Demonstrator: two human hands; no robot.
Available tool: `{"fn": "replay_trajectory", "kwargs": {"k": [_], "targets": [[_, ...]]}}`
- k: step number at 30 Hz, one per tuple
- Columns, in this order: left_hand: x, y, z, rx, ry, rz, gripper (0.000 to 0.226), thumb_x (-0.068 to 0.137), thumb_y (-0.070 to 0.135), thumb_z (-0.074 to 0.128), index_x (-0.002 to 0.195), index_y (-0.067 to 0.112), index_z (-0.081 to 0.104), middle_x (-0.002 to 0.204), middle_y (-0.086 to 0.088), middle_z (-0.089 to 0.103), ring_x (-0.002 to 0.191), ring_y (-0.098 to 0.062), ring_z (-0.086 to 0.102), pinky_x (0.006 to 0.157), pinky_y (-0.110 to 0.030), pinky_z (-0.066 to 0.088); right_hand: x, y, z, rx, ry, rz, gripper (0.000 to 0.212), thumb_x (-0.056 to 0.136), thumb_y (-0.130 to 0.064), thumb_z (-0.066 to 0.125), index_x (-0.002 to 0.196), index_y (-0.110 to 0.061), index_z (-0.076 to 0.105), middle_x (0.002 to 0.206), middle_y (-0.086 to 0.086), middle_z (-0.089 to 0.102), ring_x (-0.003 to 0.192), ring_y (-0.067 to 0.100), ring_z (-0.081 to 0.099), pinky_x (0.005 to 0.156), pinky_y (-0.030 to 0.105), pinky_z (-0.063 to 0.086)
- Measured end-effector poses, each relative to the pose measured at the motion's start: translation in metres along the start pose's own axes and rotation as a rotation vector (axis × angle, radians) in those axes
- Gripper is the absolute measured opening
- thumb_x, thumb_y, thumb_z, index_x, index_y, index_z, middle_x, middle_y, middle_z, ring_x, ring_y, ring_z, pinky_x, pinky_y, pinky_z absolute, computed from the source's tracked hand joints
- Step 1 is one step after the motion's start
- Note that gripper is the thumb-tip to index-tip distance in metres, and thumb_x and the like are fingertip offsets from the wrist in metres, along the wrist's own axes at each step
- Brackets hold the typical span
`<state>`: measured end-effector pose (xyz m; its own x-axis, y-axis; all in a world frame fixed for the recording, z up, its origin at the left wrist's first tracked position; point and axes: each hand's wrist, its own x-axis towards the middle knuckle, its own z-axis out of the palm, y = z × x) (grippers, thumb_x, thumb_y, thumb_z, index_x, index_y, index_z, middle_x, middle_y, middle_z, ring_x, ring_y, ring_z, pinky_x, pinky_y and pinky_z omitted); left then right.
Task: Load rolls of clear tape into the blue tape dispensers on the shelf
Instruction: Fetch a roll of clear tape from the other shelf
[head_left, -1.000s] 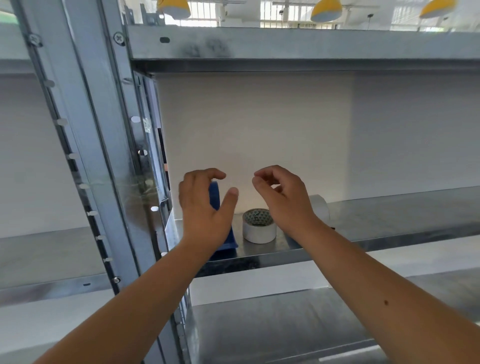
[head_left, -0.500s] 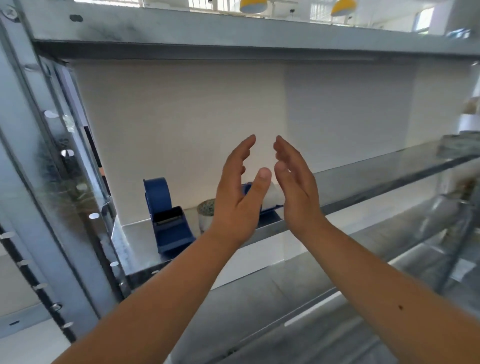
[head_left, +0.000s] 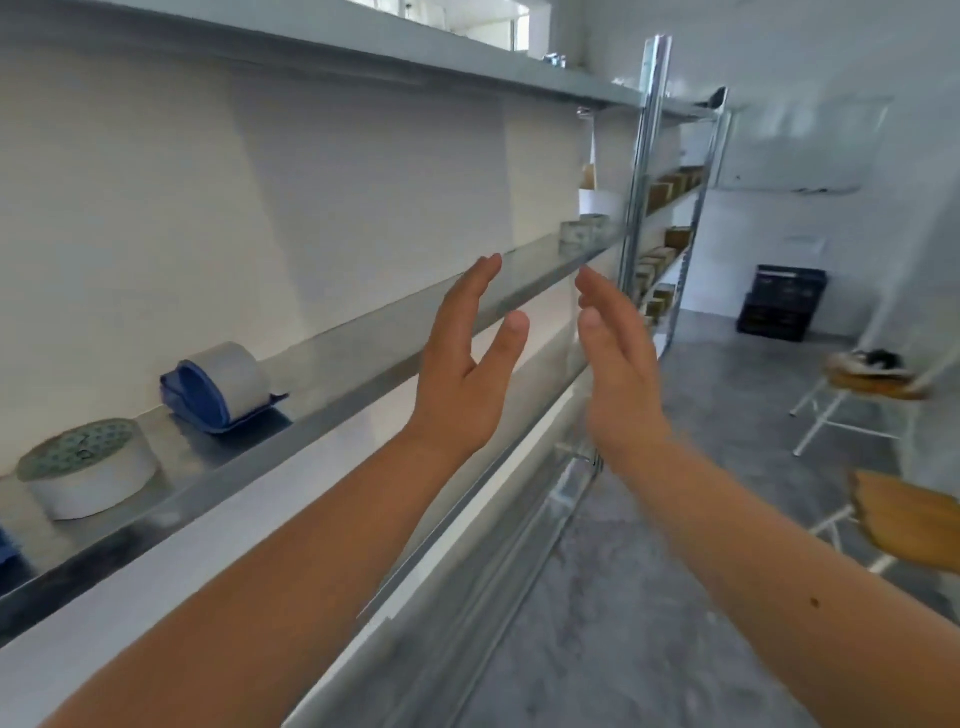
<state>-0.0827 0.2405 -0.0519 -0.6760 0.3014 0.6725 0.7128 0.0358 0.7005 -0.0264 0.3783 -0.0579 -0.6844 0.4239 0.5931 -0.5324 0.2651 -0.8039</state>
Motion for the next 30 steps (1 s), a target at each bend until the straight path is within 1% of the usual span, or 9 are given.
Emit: {"fn": "replay_trajectory", "kwargs": {"k": [5, 11, 14, 16, 19, 21, 24, 25, 30], "targets": [[0.03, 0.007, 0.079, -0.046, -0.057, 0.039, 0.052, 0.105, 0.047, 0.048, 0.155, 0.036, 0.039, 0.156, 0.025, 0.039, 0.147, 0.003, 0.035, 0.122, -0.03, 0.032, 0.026, 0.012, -0.07, -0.017, 0.1, -0.012, 0.051, 0.1, -0.041, 0.051, 0.148, -0.027, 0.051, 0.151, -0.008, 0.054, 0.139, 0.003, 0.048, 0.117, 0.033, 0.038], [0.07, 0.023, 0.179, -0.176, -0.105, 0.036, 0.049, 0.102, 0.048, 0.049, 0.15, 0.036, 0.046, 0.156, 0.018, 0.046, 0.144, 0.003, 0.04, 0.12, -0.031, 0.034, 0.064, 0.029, -0.157, -0.019, 0.131, -0.035, 0.053, 0.1, -0.037, 0.051, 0.15, -0.018, 0.05, 0.151, -0.005, 0.055, 0.131, -0.006, 0.052, 0.108, 0.014, 0.044], [0.083, 0.027, 0.231, -0.287, -0.079, 0.007, 0.047, 0.1, 0.044, 0.051, 0.146, 0.034, 0.049, 0.153, 0.015, 0.051, 0.141, 0.003, 0.044, 0.115, -0.022, 0.035, 0.082, 0.043, -0.199, -0.014, 0.168, -0.035, 0.054, 0.099, -0.036, 0.052, 0.15, -0.018, 0.05, 0.151, -0.005, 0.055, 0.135, -0.001, 0.052, 0.11, 0.019, 0.044], [0.089, 0.027, 0.265, -0.355, -0.092, -0.008, 0.043, 0.101, 0.039, 0.052, 0.144, 0.033, 0.051, 0.145, 0.02, 0.055, 0.135, 0.01, 0.047, 0.107, -0.012, 0.037, 0.09, 0.053, -0.224, -0.03, 0.198, -0.028, 0.054, 0.099, -0.038, 0.052, 0.15, -0.019, 0.051, 0.151, -0.006, 0.055, 0.137, 0.003, 0.052, 0.114, 0.026, 0.043], [0.097, 0.023, 0.312, -0.4, -0.118, -0.036, 0.041, 0.103, 0.035, 0.053, 0.144, 0.032, 0.051, 0.142, 0.019, 0.055, 0.128, 0.014, 0.049, 0.099, -0.005, 0.041, 0.099, 0.068, -0.258, -0.052, 0.213, -0.004, 0.052, 0.099, -0.038, 0.052, 0.149, -0.022, 0.051, 0.15, -0.008, 0.055, 0.136, 0.001, 0.051, 0.113, 0.026, 0.044], [0.105, 0.02, 0.342, -0.432, -0.121, -0.054, 0.045, 0.101, 0.04, 0.053, 0.145, 0.031, 0.052, 0.147, 0.013, 0.054, 0.132, 0.008, 0.05, 0.1, -0.007, 0.041, 0.107, 0.078, -0.28, -0.067, 0.22, 0.017, 0.047, 0.103, -0.035, 0.052, 0.149, -0.025, 0.051, 0.149, -0.012, 0.055, 0.137, 0.0, 0.051, 0.112, 0.024, 0.043], [0.117, 0.012, 0.382, -0.458, -0.136, -0.06, 0.051, 0.098, 0.045, 0.053, 0.147, 0.029, 0.051, 0.152, 0.009, 0.054, 0.141, -0.004, 0.048, 0.11, -0.021, 0.04, 0.125, 0.091, -0.313, -0.074, 0.239, 0.052, 0.043, 0.108, -0.026, 0.05, 0.151, -0.024, 0.049, 0.147, -0.012, 0.054, 0.139, 0.004, 0.05, 0.104, 0.012, 0.046], [0.122, 0.008, 0.393, -0.47, -0.147, -0.062, 0.053, 0.098, 0.045, 0.053, 0.148, 0.027, 0.05, 0.153, 0.007, 0.053, 0.142, -0.007, 0.048, 0.11, -0.022, 0.04, 0.131, 0.095, -0.322, -0.077, 0.249, 0.056, 0.043, 0.108, -0.025, 0.049, 0.151, -0.024, 0.048, 0.146, -0.011, 0.053, 0.139, 0.006, 0.049, 0.103, 0.01, 0.046], [0.156, -0.017, 0.44, -0.53, -0.185, -0.063, 0.049, 0.1, 0.04, 0.053, 0.147, 0.024, 0.052, 0.15, 0.011, 0.054, 0.14, -0.001, 0.049, 0.105, -0.012, 0.043, 0.169, 0.125, -0.355, -0.08, 0.306, 0.072, 0.043, 0.108, -0.026, 0.047, 0.151, -0.025, 0.045, 0.155, -0.007, 0.049, 0.142, 0.008, 0.047, 0.112, 0.02, 0.04]]}}
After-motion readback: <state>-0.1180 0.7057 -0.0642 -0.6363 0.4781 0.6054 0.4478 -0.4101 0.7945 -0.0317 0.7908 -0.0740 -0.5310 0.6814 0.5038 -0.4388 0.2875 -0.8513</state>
